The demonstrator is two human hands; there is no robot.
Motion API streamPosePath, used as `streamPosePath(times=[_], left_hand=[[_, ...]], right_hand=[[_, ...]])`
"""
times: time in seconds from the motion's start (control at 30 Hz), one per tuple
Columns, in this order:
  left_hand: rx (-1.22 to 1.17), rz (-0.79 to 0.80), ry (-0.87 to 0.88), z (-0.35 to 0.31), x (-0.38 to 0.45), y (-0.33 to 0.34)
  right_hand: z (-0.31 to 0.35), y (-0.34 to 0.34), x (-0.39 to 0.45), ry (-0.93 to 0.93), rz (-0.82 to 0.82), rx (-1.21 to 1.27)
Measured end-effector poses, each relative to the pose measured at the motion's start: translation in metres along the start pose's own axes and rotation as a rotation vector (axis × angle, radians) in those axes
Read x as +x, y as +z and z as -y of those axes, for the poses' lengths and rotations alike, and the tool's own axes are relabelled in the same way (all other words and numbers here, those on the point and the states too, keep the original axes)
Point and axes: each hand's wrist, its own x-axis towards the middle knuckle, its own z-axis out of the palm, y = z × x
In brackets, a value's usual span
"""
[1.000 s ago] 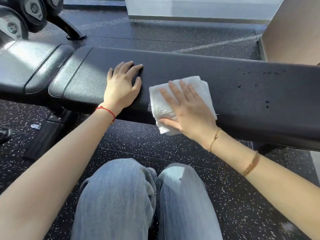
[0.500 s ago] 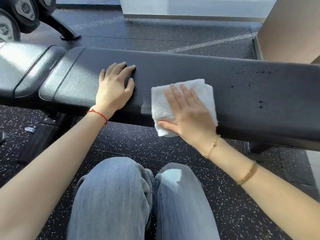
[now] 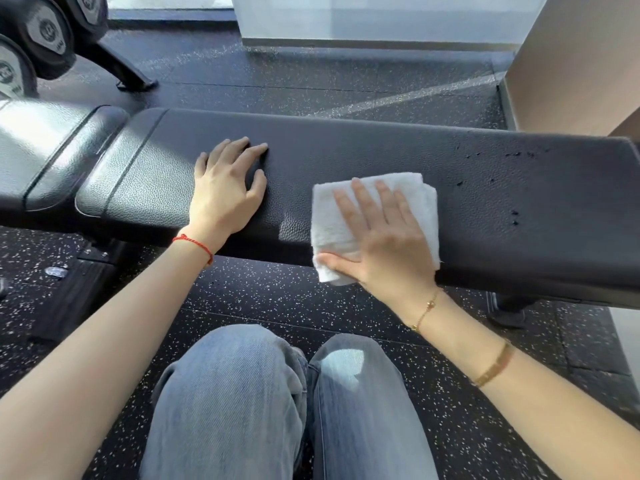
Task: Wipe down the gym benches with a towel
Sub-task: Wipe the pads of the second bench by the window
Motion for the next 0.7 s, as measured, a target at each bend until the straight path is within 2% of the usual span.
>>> streamPosePath(times=[0.17,0.3,0.47,0.6,0.7], left_hand=[[-0.018,0.003,0.008,0.002,0.0,-0.002],[0.016,0.034,0.012,0.001,-0.001,-0.002],[0.015,0.039,-0.006,-0.01,-0.003,-0.004],[-0.02,0.033,0.024,-0.032,-0.004,0.0],[-0.011,0.043,0.068,-0.059,0.001,0.007]], right_hand=[[0.043,0.006,0.024,-0.077,0.086,-0.084],[0.006,0.005,-0.009,-0.039,0.055,-0.025],[-0.05,-0.01,-0.029,0.166,0.001,0.099],[-0.075,-0.01,0.023,0.323,0.203,0.196],[-0.069,-0.003,0.068,0.325,0.32,0.181]])
